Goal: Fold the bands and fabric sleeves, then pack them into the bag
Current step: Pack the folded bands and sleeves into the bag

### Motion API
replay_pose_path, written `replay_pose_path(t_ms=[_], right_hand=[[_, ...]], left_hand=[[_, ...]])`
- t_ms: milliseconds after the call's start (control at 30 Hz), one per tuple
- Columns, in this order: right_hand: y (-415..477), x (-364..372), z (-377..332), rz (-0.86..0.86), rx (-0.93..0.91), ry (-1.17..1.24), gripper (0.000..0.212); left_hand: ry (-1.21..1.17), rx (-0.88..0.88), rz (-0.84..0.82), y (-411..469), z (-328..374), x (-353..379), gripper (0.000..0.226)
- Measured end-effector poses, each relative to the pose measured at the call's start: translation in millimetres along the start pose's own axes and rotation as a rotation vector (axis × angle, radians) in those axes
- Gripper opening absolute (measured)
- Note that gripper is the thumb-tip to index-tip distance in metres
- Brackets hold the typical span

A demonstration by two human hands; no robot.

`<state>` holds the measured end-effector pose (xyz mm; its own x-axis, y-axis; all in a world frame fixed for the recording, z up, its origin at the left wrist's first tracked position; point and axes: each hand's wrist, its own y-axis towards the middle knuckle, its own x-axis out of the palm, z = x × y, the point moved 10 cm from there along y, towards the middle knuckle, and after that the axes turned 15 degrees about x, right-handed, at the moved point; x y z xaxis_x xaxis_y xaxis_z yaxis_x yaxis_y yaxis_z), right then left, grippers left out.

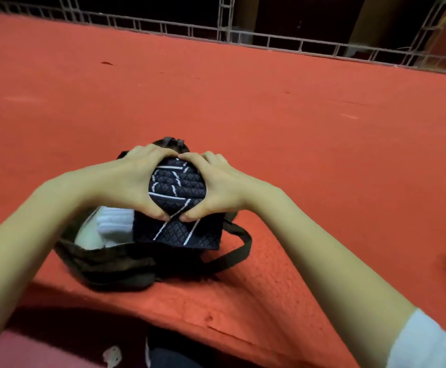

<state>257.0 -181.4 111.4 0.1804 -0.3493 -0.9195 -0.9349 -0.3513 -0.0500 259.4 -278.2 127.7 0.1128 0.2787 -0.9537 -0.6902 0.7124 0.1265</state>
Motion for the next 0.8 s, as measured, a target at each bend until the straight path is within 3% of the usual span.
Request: replay_pose_path(t_ms=[133,267,433,533,600,667,700,800], right_hand=[[34,13,-23,-0.011,0.001,-0.05,0.111],[52,34,-25,-0.023,0.058,-0.333,0.113],[59,44,-18,-0.091,0.11,-0.281,0.123],[62,46,-20,-0.109,0.1,-0.307,0.128],[63,48,-19,-0.12,0.097,-0.322,0.128],[64,48,-17,-0.111,0.093,-0.307,0.124],[66,48,-18,-0.11,0.086,-0.294,0.122],[67,47,-24,-0.12,0.055,-0.211,0.114]], left_hand=[[-0.012,-0.052,0.025,-13,-38,-8,0.116],[-0.031,-0.056,-0.03,-10,-63,16,0.117],[-0.124,-0.032,-0.052,-2,-78,29,0.115],[-0.516,-0.093,-0.153,-12,-96,26,0.099],[-0.697,-0.109,0.034,-18,-116,1,0.076],[-0.509,-0.271,0.295,-27,-162,-14,0.066],[-0.345,-0.394,0.331,-31,-181,-9,0.061],[-0.13,-0.552,0.234,-24,-199,33,0.049]])
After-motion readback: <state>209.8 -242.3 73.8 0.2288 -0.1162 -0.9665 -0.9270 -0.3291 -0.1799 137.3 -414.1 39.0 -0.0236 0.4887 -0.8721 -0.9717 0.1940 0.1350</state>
